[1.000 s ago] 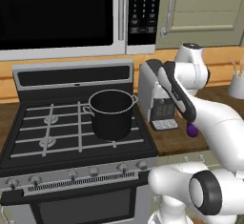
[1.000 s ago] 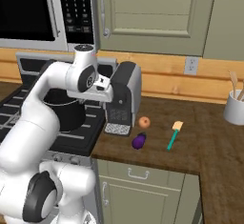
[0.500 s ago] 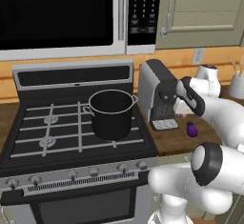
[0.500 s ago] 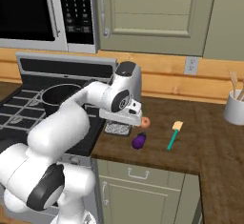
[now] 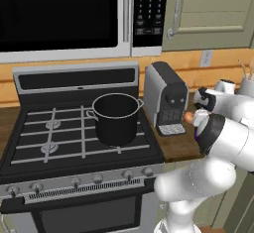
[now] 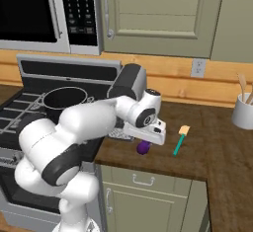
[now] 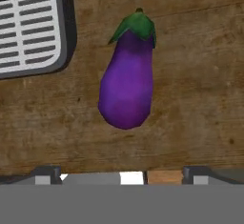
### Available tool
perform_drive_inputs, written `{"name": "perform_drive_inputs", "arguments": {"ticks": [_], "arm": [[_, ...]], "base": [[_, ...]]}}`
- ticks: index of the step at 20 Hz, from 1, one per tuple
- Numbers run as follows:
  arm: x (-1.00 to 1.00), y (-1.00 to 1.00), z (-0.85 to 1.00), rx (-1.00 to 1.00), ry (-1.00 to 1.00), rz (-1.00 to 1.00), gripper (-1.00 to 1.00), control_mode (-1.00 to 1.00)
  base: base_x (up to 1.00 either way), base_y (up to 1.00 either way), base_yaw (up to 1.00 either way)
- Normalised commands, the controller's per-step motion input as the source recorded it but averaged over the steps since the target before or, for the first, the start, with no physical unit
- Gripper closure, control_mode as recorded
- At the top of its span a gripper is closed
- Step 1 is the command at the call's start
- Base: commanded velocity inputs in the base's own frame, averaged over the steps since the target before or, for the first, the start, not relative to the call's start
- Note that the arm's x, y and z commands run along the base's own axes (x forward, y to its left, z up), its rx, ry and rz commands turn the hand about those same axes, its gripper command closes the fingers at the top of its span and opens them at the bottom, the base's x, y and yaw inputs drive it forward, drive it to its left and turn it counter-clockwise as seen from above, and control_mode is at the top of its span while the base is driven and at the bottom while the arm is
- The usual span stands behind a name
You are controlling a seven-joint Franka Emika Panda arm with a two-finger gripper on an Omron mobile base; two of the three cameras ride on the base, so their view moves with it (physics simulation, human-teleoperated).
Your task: Put the eggplant and onion in the pot. Retrieve the spatula and lightly stir the vegetables in the pot.
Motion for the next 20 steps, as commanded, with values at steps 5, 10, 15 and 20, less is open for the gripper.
{"name": "perform_drive_inputs", "arguments": {"ticks": [5, 10, 15, 20], "arm": [[0.3, -0.06, -0.58, 0.0, 0.0, 0.0, -1.0, -1.0], [0.32, 0.0, -0.59, 0.0, 0.0, 0.02, -1.0, -1.0], [0.14, 0.0, -0.38, 0.0, 0.0, 0.05, -1.0, -1.0], [-0.61, 0.41, 0.19, 0.0, -0.08, 0.05, 1.0, -1.0]], "base": [[0.0, 0.0, 0.0], [0.0, 0.0, 0.0], [0.0, 0.0, 0.0], [0.0, 0.0, 0.0]]}}
